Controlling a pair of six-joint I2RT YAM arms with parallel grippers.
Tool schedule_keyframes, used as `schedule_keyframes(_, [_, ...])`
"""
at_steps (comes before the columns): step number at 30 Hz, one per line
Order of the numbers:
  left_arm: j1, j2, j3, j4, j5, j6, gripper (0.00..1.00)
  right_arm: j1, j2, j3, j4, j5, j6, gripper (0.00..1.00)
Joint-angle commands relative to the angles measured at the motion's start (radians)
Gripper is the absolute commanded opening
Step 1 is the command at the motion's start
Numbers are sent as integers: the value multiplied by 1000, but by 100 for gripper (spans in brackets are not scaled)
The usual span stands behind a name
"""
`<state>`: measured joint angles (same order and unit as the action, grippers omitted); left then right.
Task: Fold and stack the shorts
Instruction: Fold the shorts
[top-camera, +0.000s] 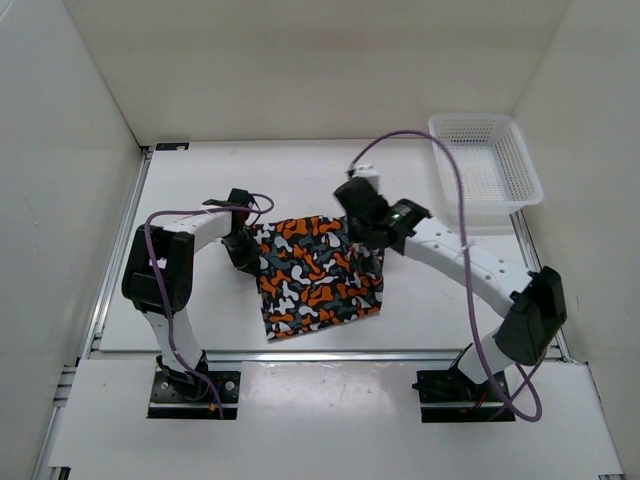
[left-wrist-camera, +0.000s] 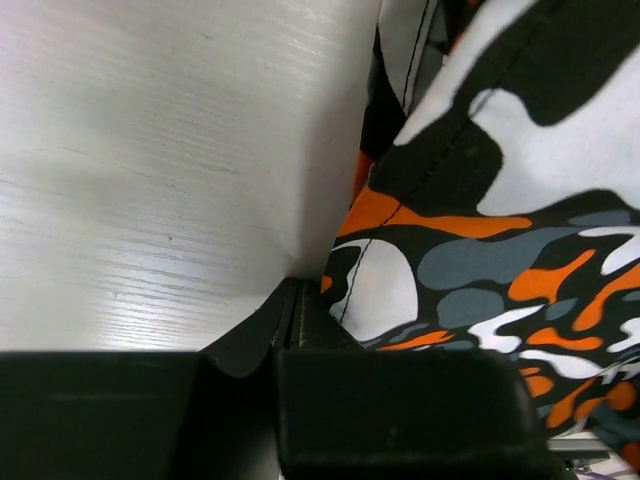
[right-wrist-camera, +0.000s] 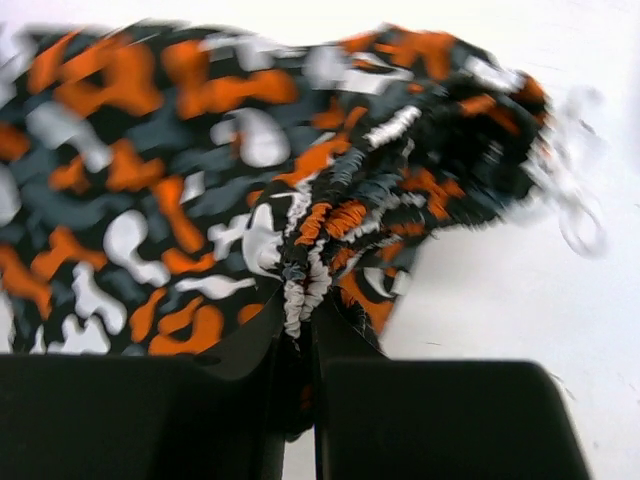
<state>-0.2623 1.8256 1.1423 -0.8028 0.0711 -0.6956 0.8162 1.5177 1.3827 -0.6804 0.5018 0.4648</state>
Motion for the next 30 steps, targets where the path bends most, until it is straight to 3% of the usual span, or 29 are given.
schedule_keyframes(1, [0,14,19,27,-1,7,11,142,85,76,-1,89,-38,0])
schedule_keyframes(6, [31,14,28,27,9,17,11,276,195,119,90,21,-112,0])
schedule_keyframes(12, [67,-8,28,27,19,37,11,346,314,200,143,-91,-152,0])
schedule_keyframes(30, [107,-17,10,27,29,47,11,385,476,447,153,-190,-212,0])
